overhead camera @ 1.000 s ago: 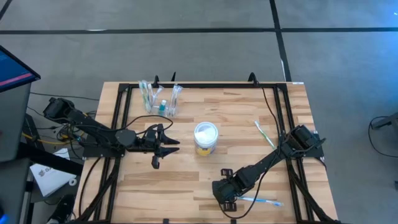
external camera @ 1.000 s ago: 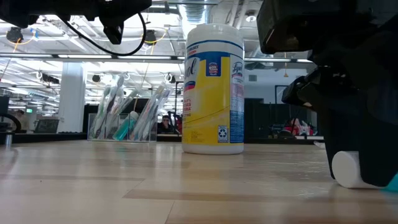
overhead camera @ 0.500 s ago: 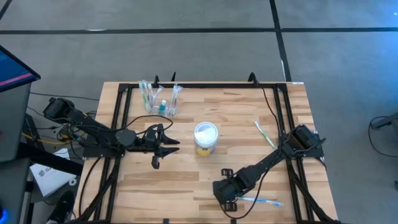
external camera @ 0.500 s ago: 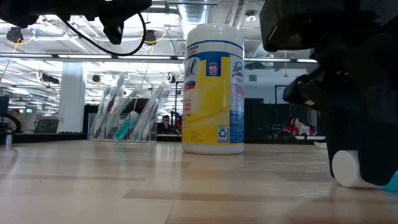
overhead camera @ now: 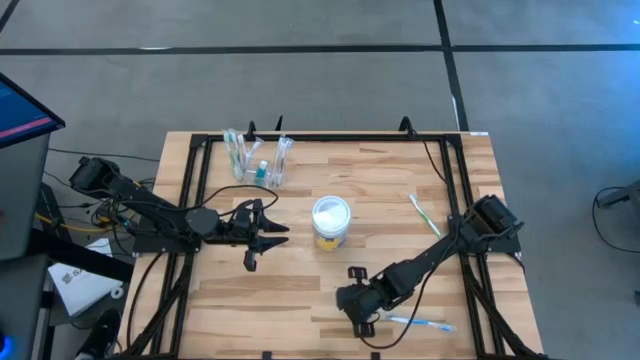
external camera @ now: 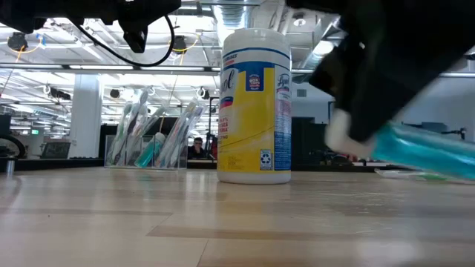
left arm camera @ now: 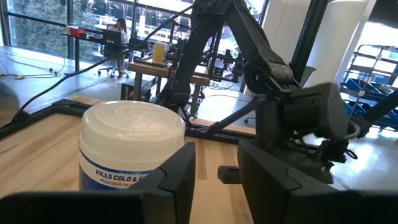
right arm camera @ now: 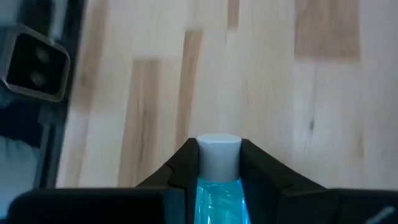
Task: Pick & Place toothbrushing station
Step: Put the mouthwash into the transparent organizer
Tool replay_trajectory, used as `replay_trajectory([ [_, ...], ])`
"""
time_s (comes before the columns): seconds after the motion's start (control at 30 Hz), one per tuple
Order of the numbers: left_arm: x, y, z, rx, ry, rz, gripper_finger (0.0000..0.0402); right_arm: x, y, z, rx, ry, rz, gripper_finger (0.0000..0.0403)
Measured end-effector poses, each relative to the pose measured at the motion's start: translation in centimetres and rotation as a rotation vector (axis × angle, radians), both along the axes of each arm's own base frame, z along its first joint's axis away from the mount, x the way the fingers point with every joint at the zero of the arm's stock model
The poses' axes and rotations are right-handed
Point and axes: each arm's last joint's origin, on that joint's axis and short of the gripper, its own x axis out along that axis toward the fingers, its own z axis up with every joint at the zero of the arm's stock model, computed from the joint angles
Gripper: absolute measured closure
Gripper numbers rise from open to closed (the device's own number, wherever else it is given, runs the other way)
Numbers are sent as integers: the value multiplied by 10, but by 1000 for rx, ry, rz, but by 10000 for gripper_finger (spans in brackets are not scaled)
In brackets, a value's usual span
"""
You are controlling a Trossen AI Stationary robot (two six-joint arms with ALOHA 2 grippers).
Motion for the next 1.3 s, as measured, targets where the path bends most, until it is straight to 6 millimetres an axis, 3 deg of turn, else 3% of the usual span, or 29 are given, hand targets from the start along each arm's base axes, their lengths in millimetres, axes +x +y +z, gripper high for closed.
replay_trajectory([
  [0.73,0,0,0,0,-1,0,288,15,-30,93,-28,-502,9,322],
  [0.97,0,0,0,3,-4,-1,288,22,-41,113,-33,-642,17,322],
  [1.3,0,0,1,20,-12,-2,288,36,-62,123,-36,-754,-33,322],
])
